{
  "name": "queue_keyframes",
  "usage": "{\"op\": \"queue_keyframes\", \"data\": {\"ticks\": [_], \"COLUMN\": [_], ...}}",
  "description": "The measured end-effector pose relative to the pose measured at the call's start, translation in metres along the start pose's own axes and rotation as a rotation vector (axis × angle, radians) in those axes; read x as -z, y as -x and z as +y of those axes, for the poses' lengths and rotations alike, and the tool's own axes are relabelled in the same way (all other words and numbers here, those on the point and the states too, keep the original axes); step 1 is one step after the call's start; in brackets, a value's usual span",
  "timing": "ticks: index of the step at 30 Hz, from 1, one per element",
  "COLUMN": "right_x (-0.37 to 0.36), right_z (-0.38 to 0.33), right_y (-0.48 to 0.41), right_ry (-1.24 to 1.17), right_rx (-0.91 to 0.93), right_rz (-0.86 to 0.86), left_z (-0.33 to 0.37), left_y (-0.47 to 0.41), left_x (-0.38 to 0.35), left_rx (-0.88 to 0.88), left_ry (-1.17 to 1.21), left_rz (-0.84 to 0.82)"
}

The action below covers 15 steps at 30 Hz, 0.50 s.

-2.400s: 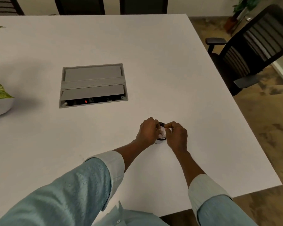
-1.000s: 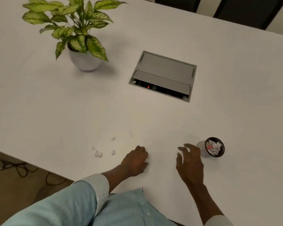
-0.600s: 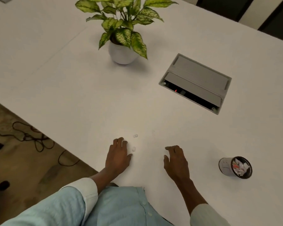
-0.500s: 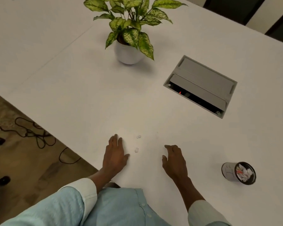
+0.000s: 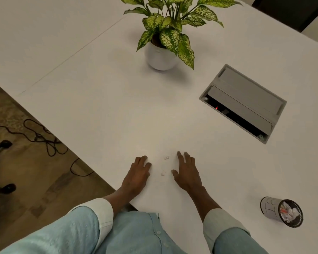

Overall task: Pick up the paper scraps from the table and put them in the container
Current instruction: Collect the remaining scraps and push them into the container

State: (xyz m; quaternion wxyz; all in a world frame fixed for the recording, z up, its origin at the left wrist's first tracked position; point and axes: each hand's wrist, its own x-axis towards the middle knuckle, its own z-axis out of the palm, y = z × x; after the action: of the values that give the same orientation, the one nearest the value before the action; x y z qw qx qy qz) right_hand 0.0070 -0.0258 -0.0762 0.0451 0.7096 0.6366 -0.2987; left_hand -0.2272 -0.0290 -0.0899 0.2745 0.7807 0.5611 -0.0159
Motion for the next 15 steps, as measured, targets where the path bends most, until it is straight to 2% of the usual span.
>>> {"op": "queue_keyframes", "data": {"ticks": [4, 7, 15], "right_x": [-0.005, -0.009, -0.017], "right_z": [-0.012, -0.022, -0.042], "right_y": [-0.009, -0.011, -0.002], "right_ry": [0.086, 0.113, 0.249], "right_rx": [0.081, 0.136, 0.263], "right_rz": [-0.014, -0.039, -0.036], "left_z": [0.004, 0.005, 0.001], "left_y": [-0.001, -0.003, -0.01], "left_x": [0.0, -0.002, 0.006], "left_rx": [-0.019, -0.063, -0.022], "left_ry": [0.075, 0.043, 0.092], "left_rz": [0.004, 0.001, 0.01]}}
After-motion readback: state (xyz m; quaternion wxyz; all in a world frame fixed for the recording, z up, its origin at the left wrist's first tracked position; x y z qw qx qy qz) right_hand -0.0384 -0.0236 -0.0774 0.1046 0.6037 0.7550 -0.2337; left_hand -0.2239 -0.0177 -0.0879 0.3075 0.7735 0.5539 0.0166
